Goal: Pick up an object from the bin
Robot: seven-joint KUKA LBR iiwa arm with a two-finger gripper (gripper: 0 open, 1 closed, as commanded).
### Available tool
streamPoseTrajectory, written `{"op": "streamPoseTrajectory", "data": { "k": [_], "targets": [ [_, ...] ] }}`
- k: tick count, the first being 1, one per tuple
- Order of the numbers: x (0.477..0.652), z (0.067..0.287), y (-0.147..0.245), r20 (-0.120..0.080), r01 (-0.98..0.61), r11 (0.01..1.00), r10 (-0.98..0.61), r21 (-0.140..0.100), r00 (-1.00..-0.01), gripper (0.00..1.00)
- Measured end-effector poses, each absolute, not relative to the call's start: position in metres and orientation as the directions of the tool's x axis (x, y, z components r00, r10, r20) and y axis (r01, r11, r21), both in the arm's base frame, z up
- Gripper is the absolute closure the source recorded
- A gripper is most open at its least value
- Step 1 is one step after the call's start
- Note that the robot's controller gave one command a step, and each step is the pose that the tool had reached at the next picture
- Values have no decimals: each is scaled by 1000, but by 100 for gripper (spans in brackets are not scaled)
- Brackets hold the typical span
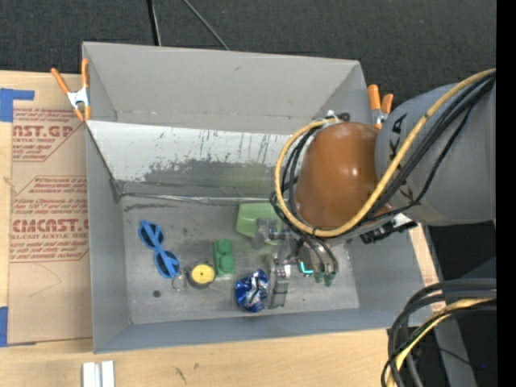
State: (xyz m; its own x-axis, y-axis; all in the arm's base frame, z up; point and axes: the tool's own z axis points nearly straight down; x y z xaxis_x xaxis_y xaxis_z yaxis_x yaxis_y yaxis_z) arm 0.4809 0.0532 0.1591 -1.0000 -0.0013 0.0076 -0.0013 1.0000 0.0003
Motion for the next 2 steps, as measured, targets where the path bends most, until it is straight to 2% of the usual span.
{"op": "streamPoseTrajectory", "data": {
  "k": [1, 2],
  "targets": [
    [489, 66, 69, 4, -43, 999, -43, 1, -999, 0],
    [531, 70, 137, -4, 40, 999, 40, 5, -999, 0]
  ]
}}
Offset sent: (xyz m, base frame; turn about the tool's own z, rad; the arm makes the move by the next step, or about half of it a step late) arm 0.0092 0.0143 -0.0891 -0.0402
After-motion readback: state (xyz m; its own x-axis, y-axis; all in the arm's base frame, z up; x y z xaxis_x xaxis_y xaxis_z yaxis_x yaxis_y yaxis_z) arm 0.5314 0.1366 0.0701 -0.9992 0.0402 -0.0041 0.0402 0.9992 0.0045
